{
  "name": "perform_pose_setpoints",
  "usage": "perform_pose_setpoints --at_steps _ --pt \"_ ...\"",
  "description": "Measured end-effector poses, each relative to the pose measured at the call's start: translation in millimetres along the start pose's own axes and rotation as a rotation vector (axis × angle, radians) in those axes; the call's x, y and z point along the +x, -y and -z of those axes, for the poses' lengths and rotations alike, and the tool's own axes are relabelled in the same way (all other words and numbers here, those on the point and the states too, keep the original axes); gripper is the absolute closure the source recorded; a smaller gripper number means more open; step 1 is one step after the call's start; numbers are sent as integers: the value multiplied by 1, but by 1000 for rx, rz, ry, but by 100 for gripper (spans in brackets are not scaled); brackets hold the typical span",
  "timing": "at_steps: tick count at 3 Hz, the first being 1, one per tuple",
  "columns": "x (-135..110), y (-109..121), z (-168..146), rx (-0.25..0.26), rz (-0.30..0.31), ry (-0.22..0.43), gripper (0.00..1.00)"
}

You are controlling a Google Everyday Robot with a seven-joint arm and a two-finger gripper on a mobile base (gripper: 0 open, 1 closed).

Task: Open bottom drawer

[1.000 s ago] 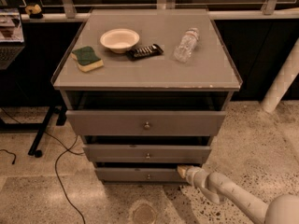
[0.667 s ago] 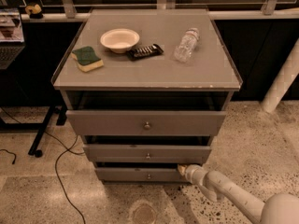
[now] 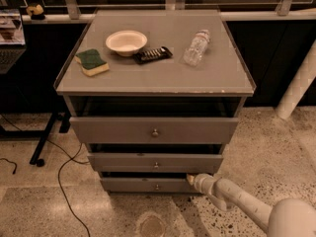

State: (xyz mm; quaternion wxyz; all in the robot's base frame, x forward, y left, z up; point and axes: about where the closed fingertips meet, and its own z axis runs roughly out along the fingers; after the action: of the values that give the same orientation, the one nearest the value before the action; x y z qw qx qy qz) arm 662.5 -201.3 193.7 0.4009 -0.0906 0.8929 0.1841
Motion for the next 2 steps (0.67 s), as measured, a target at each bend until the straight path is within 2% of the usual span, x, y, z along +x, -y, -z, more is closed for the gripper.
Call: perform_pose_setpoints --at_steps 2 --pt "1 1 1 11 -11 -20 100"
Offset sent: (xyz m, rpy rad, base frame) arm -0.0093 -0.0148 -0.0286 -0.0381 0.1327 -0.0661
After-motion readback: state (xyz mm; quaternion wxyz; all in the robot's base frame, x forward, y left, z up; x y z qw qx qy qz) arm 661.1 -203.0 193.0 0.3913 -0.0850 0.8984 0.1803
